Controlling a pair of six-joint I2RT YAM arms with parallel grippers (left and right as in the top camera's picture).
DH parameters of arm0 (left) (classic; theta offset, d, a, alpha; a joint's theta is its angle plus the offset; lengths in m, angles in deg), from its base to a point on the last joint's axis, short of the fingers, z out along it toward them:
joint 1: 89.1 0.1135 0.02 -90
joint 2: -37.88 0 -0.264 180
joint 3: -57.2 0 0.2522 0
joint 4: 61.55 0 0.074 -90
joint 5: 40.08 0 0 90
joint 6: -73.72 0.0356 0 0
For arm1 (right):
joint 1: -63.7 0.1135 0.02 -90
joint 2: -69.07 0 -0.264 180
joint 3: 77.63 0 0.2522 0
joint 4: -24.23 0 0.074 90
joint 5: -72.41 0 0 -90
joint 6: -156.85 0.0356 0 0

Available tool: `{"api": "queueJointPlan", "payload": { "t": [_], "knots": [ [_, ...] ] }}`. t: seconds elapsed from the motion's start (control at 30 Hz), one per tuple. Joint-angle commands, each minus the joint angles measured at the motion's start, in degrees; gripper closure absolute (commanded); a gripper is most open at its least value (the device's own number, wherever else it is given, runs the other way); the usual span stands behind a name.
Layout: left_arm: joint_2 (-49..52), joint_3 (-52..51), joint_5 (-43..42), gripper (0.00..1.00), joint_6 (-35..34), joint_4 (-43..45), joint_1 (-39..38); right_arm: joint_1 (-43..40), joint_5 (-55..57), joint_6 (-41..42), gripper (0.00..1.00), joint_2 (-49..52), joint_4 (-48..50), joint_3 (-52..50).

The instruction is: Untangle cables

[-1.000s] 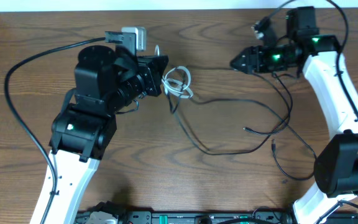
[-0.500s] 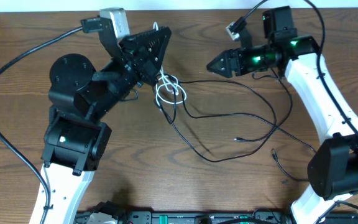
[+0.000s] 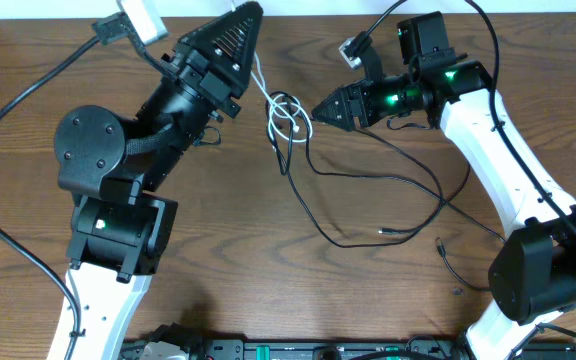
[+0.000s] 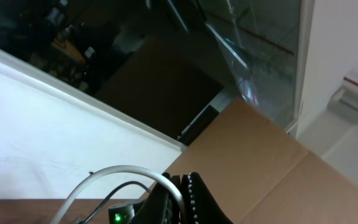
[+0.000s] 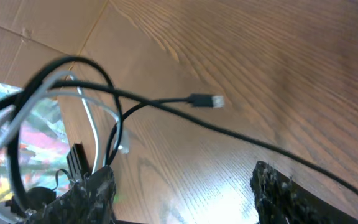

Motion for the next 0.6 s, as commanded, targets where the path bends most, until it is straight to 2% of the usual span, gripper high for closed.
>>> {"api": "queueJointPlan", "payload": {
  "t": [0.0, 0.13, 0.27, 0.37, 0.43, 0.57],
  "knots": [
    [0.4, 0.4, 1.8, 0.93, -2.7, 0.2, 0.2, -0.5, -3.4, -2.8, 0.32, 0.1, 0.6, 0.3],
    [1.6, 0.4, 3.0, 0.93, -2.0, -1.7, 0.2, -0.5, -11.3, -7.0, 0.33, 0.1, 0.5, 0.3],
    [3.0, 0.4, 8.7, 0.92, 0.6, -5.9, 0.7, -0.5, -16.6, -9.1, 0.32, -0.3, 0.5, 0.3],
    [4.2, 0.4, 13.7, 0.92, 2.9, -7.3, 0.9, 0.2, -16.3, -9.0, 0.3, -0.3, 0.5, 0.3],
    [5.0, 0.4, 15.8, 0.92, 3.4, -7.5, 0.9, 1.4, -14.5, -8.9, 0.32, -0.3, 0.5, 0.3],
    [5.8, 0.4, 17.7, 0.92, 3.4, -7.3, 0.9, 5.3, -3.9, 1.2, 0.37, -0.1, 2.4, 0.3]
  ]
}}
